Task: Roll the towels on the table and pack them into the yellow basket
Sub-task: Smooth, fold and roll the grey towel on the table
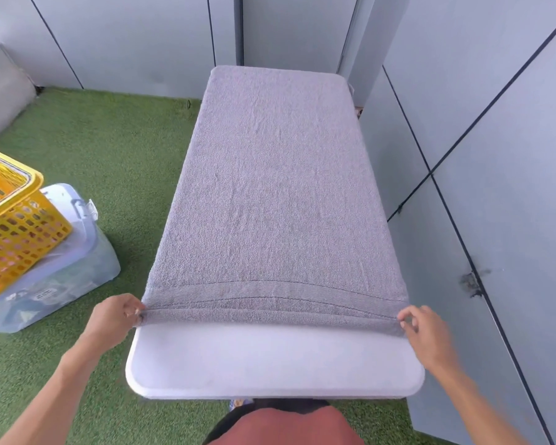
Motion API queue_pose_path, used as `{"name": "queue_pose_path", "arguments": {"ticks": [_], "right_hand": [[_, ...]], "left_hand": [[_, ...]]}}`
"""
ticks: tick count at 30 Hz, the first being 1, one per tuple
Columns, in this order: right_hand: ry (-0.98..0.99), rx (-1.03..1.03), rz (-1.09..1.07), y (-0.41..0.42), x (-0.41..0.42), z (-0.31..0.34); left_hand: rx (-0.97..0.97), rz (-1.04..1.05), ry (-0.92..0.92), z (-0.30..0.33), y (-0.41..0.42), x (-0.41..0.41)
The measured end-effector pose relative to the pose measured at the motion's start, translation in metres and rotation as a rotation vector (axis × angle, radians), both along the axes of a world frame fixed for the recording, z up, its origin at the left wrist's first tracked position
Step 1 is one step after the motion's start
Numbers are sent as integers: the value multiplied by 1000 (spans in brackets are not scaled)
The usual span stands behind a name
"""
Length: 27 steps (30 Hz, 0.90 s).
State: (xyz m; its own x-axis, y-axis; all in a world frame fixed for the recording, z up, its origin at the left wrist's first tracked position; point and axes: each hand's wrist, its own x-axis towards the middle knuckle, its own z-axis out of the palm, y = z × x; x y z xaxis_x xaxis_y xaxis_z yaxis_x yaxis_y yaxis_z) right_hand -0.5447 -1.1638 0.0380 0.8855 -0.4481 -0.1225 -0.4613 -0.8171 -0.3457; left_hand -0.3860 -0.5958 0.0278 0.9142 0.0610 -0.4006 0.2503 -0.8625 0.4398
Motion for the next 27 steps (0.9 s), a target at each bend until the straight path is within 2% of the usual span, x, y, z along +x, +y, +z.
{"name": "queue_pose_path", "arguments": {"ticks": [4, 7, 10, 13, 17, 21, 24, 27], "right_hand": [[-153, 51, -37, 22, -24, -15], [-124, -37, -19, 25, -30, -21], [-63, -89, 11, 23, -31, -19], [-82, -122, 59, 18, -25, -20], [-110, -145, 88, 15, -13, -22], [15, -95, 84, 2, -20, -19], [148, -1, 133, -10, -28, -10], [267, 202, 126, -21, -16, 4]], "left_hand": [[-44, 66, -297, -9, -18, -33], [-7, 29, -379, -20, -26, -58], [117, -94, -425, -21, -34, -70], [172, -198, -459, -19, -33, -62], [198, -241, -428, -16, -34, -45], [218, -300, -379, -12, -25, -39], [145, -303, -196, -5, -16, -32], [81, -205, -20, -7, -13, -15]]}}
